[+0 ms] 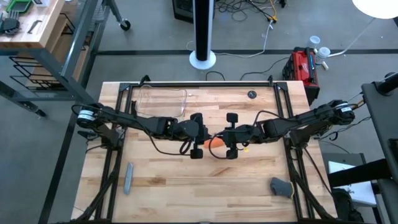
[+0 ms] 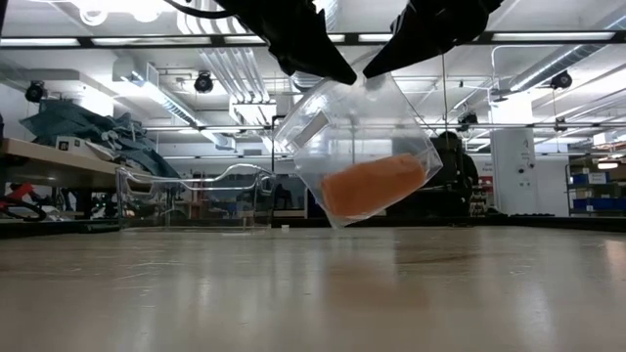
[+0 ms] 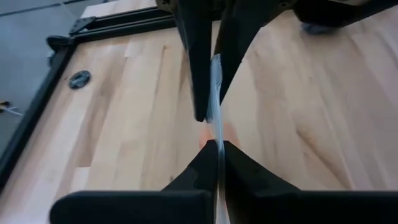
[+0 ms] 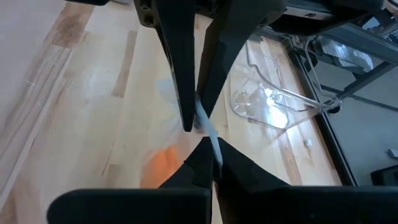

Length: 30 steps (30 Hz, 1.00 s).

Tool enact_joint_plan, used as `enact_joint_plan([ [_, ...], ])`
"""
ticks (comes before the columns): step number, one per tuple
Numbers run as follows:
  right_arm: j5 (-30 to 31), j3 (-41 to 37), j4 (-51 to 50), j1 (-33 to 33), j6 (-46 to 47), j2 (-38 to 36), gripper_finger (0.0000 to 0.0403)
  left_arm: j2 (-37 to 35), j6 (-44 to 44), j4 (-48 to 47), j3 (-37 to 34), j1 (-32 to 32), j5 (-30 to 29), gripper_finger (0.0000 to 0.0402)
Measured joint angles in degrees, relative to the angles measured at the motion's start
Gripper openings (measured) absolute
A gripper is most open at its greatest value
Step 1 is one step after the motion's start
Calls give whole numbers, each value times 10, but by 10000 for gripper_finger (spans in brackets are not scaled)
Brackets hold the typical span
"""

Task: Roll bandage
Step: Close the transparent zip bag

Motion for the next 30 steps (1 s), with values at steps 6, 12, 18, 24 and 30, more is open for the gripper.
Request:
enact_joint_plan([
  [6,-1,0,2,0,5,1,0,0,14,-12,0,-9,-45,1],
  [12,1,0,3,0,5,2,0,0,-21,-33,0,-9,-44,7],
  [18,0,0,3,0,8,1,0,0,-20,-38,0,-9,-46,17],
  [24,-45,0,13,0,31,0,0,0,-1,-33,-1,-10,-56,2],
  [30,-61,0,27,-4,54,0,7,0,17,-19,-1,-19,-66,1],
])
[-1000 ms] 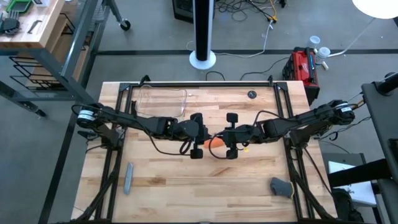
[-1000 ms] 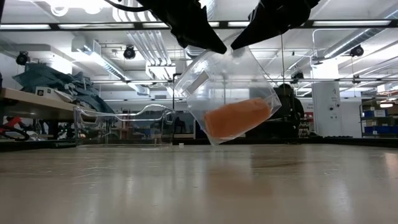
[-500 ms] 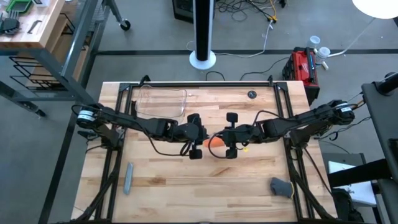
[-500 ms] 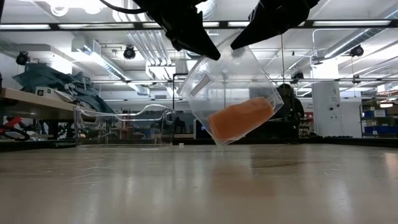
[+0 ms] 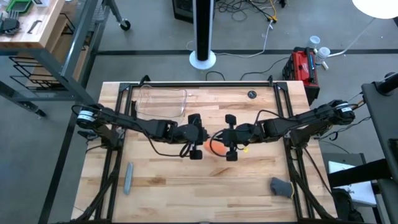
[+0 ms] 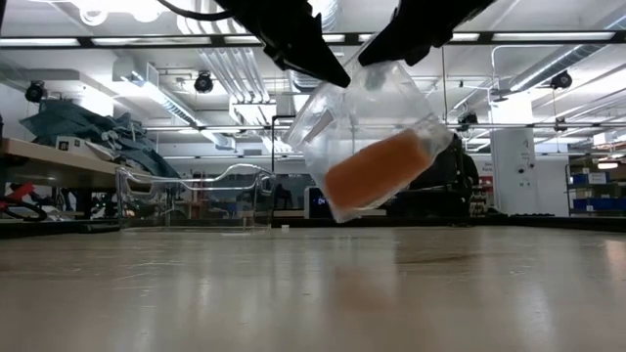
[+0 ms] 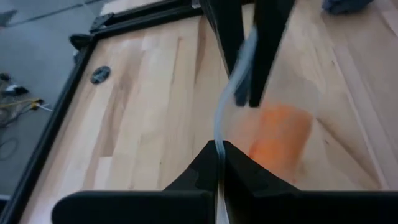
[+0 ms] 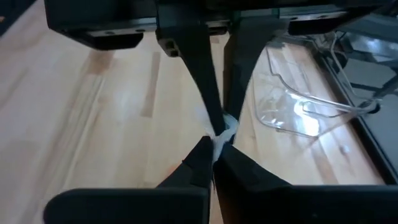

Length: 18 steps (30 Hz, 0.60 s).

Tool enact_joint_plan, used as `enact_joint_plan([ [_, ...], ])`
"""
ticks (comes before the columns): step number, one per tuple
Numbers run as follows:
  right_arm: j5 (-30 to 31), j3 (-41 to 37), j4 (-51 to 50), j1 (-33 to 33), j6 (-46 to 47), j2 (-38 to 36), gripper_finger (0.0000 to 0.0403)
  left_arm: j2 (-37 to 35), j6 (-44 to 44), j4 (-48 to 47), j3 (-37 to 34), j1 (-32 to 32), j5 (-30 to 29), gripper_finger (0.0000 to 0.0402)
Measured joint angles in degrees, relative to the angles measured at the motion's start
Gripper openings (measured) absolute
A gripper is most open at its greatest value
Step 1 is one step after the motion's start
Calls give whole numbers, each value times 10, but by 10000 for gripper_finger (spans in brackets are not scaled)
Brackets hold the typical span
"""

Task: Roll bandage
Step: Close the transparent zip bag

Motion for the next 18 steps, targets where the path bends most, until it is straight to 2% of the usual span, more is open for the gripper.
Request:
enact_joint_plan([
  [5,-13,0,-1,-7,22,0,45,0,2,10,0,-9,-35,1],
  [13,-7,0,-1,-23,59,0,125,-9,-11,25,0,-20,-33,0],
  [18,-12,0,7,-23,60,0,146,-19,-12,24,-1,-25,-34,0],
])
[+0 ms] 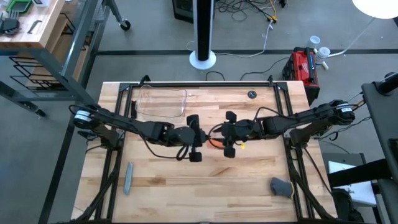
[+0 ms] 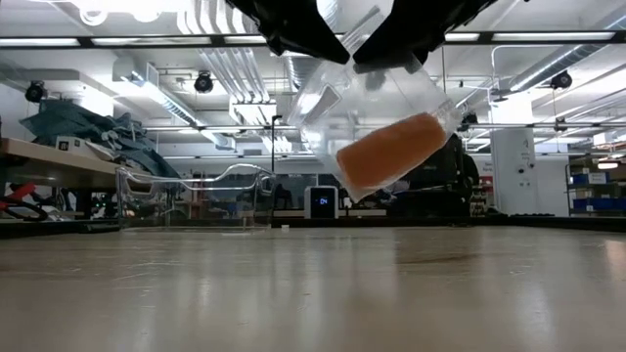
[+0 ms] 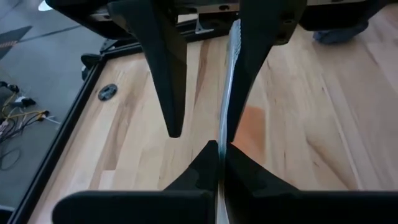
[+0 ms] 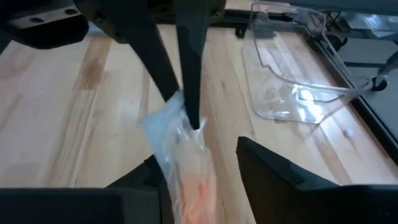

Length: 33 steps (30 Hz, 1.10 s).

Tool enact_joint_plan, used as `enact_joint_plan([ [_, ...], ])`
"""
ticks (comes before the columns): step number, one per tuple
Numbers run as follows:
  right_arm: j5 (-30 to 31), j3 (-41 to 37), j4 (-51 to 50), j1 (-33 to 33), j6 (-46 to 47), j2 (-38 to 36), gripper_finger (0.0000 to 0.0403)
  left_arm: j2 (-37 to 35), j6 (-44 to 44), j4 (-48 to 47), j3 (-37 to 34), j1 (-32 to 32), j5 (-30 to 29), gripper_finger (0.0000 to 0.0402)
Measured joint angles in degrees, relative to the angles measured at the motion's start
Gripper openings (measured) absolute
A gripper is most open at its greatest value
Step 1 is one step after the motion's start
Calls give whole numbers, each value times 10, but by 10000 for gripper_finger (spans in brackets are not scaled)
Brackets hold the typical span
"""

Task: Roll bandage
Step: Close the transparent zip bag

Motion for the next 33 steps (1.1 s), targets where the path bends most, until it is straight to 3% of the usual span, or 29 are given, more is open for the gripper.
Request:
enact_joint_plan([
  [23,-17,0,18,0,-12,0,103,-4,-13,-4,-11,1,-4,0],
  [29,-17,0,16,0,-21,0,14,-4,-14,-4,-11,1,-5,0],
  [33,-17,0,13,0,-15,0,4,-4,-22,-4,-11,1,-5,9],
])
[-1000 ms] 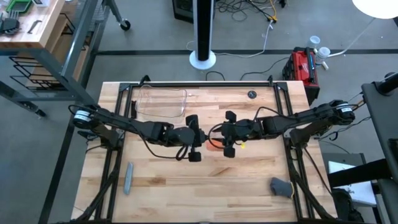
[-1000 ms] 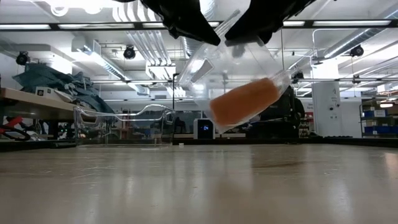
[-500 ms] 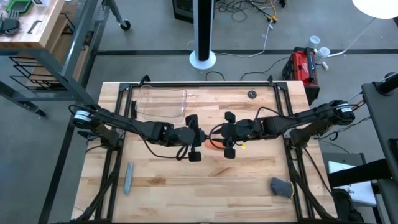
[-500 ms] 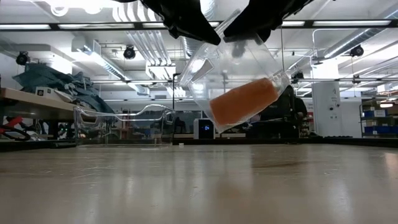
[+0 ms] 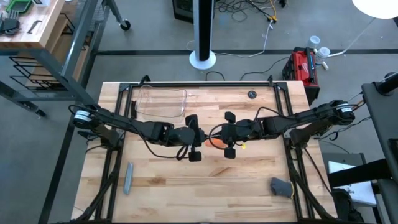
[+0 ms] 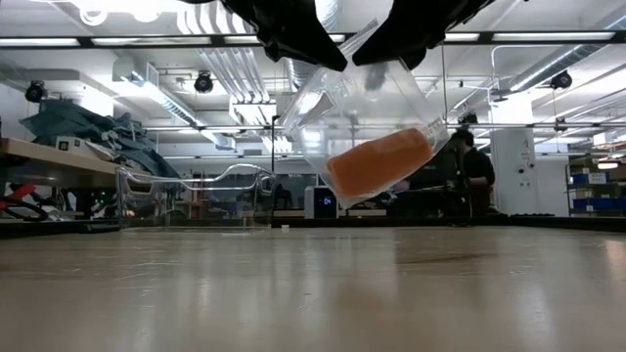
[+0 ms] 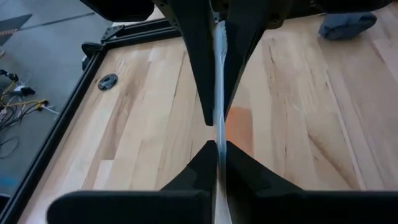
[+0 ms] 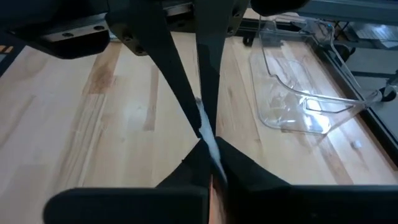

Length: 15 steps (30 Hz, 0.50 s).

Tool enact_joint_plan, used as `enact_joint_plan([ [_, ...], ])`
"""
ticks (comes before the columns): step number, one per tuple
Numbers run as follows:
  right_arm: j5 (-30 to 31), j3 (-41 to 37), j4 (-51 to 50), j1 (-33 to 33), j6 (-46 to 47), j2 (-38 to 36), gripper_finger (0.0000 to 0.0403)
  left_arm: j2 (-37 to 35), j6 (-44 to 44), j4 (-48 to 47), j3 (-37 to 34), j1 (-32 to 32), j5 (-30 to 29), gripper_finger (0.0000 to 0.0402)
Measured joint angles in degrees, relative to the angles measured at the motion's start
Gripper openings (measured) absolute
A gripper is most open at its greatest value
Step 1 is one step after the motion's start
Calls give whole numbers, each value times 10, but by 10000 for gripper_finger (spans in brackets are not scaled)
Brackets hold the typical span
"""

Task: Roll bandage
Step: Close the transparent zip bag

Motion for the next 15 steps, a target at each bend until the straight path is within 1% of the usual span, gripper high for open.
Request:
enact_joint_plan([
  [4,0,0,-2,0,-3,0,1,0,-5,-8,0,0,3,24],
  [7,-2,0,-2,0,-4,0,1,-2,-6,-12,0,-3,33,7],
  [15,-2,0,-3,0,-5,0,0,-12,-43,-38,1,-4,29,5],
])
